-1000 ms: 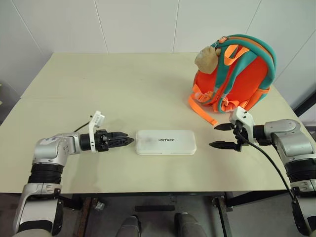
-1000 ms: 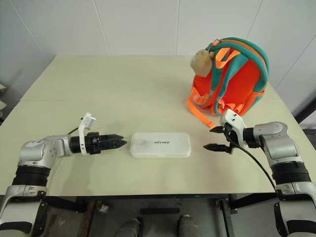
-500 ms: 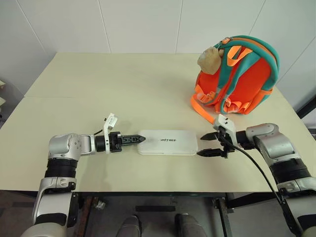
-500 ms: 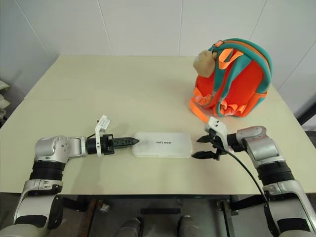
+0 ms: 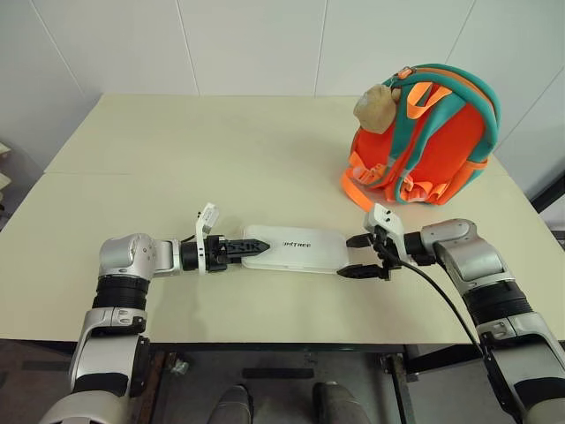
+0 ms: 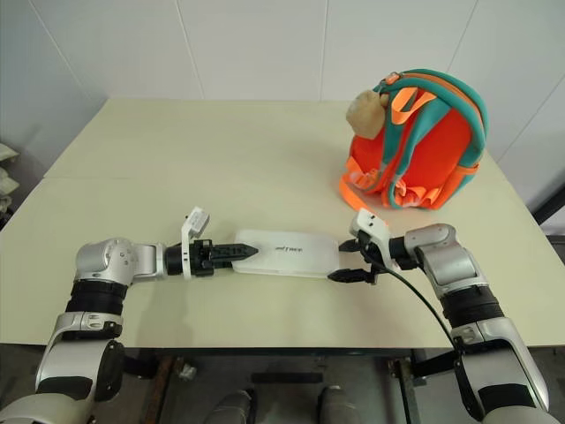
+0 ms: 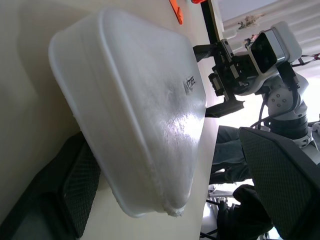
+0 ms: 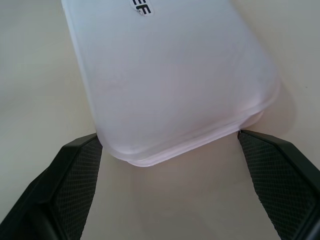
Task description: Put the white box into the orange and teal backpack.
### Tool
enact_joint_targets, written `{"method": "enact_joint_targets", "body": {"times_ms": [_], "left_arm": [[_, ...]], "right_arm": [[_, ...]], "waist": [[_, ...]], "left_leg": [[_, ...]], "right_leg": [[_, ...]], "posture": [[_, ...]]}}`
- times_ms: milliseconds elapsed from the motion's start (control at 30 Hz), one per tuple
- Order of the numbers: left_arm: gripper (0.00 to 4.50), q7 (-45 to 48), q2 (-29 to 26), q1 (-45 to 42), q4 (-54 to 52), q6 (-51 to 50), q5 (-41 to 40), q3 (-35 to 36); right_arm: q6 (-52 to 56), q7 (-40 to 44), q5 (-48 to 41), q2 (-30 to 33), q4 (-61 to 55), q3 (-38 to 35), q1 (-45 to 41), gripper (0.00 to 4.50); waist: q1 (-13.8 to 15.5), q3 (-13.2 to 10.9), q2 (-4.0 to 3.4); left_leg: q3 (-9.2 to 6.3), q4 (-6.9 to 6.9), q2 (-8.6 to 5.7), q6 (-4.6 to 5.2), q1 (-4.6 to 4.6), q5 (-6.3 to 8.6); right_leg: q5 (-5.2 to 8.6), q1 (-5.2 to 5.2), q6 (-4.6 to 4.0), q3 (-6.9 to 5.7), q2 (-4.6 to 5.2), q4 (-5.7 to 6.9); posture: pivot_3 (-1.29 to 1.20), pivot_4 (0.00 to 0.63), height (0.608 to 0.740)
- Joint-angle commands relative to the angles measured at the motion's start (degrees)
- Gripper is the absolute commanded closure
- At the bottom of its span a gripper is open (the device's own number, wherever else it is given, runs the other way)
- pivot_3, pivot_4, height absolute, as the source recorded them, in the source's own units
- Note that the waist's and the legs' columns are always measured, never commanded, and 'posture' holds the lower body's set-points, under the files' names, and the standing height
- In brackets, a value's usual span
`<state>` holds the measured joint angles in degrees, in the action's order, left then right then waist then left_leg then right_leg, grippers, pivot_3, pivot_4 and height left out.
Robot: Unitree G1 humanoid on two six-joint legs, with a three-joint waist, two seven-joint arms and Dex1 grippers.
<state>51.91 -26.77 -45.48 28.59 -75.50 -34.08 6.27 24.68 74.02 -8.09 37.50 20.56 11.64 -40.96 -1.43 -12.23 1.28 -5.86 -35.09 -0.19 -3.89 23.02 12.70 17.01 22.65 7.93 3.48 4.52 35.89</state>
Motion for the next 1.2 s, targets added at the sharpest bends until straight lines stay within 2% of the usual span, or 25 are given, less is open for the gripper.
{"method": "enact_joint_targets", "body": {"times_ms": [33,367,633,900,1000,1200], "left_arm": [[0.01,-1.7,1.8,-3.2,8.6,0.0,1.7,-0.5],[0.01,3.2,4.0,-7.6,13.2,-5.0,-0.1,-2.4],[0.01,5.8,4.2,-8.2,13.0,-7.2,0.1,-5.5],[0.01,4.6,5.2,-7.7,12.9,-7.7,-0.1,-4.4],[0.62,4.2,5.8,-7.1,12.5,-8.2,-0.3,-4.1],[2.51,3.0,6.7,-6.8,12.0,-8.9,-1.0,-2.4]], "right_arm": [[-3.9,0.4,1.5,2.9,0.0,-0.3,2.0,0.0],[-10.9,0.3,0.9,8.6,-3.4,-2.9,9.3,0.0],[-13.2,-1.1,0.1,8.8,-4.6,-5.4,11.6,0.0],[-14.0,-1.6,-2.0,7.1,-7.4,-6.7,12.0,0.0],[-13.6,-1.2,-2.6,7.1,-8.2,-6.6,11.8,0.0],[-13.9,-1.3,-2.2,7.8,-7.6,-6.6,12.3,0.0]], "waist": [[0.2,0.0,-0.01],[0.1,0.0,0.0],[-0.1,0.0,0.0],[-0.1,0.0,0.0],[-0.2,0.0,0.0],[-0.2,0.0,0.0]], "left_leg": [[-0.04,-0.02,-0.03,0.01,0.0,-0.02],[-0.07,-0.01,-0.08,0.02,0.0,-0.03],[-0.06,-0.01,-0.07,0.02,0.02,-0.01],[-0.07,-0.01,-0.07,0.02,0.02,-0.02],[-0.06,-0.01,-0.07,0.02,0.03,-0.02],[-0.06,0.0,-0.07,0.02,0.07,-0.02]], "right_leg": [[-0.02,-0.04,0.04,-0.01,0.0,-0.01],[-0.1,-0.19,0.19,0.0,0.03,-0.26],[-0.09,-0.18,0.2,0.01,0.03,-0.29],[-0.09,-0.17,0.2,0.01,0.03,-0.28],[-0.09,-0.15,0.2,0.01,0.03,-0.27],[-0.09,-0.11,0.2,0.01,0.03,-0.28]], "posture": [[0.0,0.15,0.74],[0.0,0.15,0.74],[0.0,0.15,0.74],[0.0,0.15,0.74],[0.0,0.15,0.74],[0.0,0.15,0.74]]}}
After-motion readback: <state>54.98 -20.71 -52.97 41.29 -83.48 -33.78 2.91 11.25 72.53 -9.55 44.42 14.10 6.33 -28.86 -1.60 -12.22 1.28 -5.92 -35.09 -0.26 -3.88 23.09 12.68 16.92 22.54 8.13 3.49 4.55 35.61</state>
